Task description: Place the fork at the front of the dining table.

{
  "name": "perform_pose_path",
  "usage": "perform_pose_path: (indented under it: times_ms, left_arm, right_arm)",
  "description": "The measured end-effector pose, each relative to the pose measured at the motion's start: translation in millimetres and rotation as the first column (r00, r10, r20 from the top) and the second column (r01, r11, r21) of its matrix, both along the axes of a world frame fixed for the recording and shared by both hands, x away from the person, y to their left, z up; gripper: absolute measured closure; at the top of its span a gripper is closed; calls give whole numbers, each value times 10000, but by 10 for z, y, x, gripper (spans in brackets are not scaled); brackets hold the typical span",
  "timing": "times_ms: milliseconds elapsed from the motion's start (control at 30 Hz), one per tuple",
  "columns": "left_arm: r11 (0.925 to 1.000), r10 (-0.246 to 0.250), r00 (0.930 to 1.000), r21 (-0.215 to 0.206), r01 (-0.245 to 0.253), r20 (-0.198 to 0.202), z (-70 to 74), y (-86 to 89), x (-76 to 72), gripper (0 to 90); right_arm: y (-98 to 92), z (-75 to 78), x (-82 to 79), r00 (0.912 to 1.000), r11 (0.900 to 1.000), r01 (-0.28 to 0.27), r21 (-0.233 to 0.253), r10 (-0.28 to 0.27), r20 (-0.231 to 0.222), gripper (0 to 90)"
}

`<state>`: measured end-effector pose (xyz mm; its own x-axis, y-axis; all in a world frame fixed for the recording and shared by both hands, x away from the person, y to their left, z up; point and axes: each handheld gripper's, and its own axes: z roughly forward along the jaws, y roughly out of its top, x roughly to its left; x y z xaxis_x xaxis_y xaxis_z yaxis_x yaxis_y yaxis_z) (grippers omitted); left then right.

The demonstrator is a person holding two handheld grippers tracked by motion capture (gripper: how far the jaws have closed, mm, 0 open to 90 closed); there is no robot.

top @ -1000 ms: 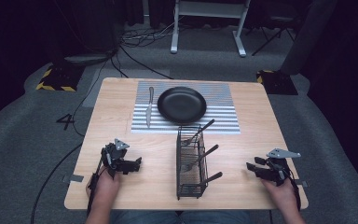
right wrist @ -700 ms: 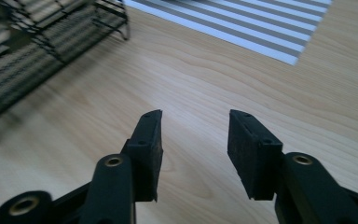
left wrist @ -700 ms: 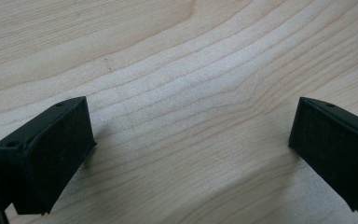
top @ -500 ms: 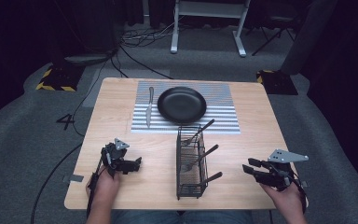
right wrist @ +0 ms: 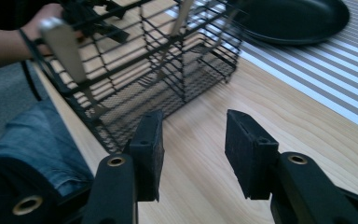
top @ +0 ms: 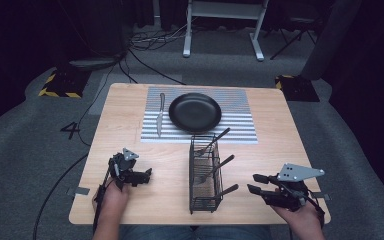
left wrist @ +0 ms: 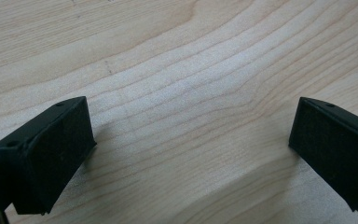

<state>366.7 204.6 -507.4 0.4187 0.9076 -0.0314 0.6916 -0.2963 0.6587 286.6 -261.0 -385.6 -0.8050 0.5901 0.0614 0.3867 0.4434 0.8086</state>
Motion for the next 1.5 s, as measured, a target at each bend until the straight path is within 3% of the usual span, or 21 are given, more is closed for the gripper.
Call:
perform_pose_path:
  times_ms: [200,500,700,933,1133,1500]
  left_arm:
    - [10000,1,10000,1,-1,1,0,0,0,0]
    - [10000,10,10000,-12,-10,4,0,-1,0,0]
    - [10000,15,10000,-27,-15,-15,-1,-2,-1,0]
    - [10000,17,10000,-10,-17,-1,0,-1,-1,0]
    - [10000,12,10000,-20,-12,-7,-1,-1,-1,0]
    - [10000,-3,10000,0,3,1,0,0,1,0]
  right_arm:
    - [223,61,-74,9967,9967,-811,-27,811,-17,571]
    - [370,75,-147,9885,9886,-1494,208,1499,-201,600]
    - [490,60,-115,9802,9807,-1914,410,1931,-432,643]
    - [600,-10,-62,9770,9797,-1988,251,2001,-732,783]
    - [613,-9,-50,9758,9788,-2006,421,2034,-797,801]
    - [696,66,-32,9774,9756,-2046,801,2080,-372,864]
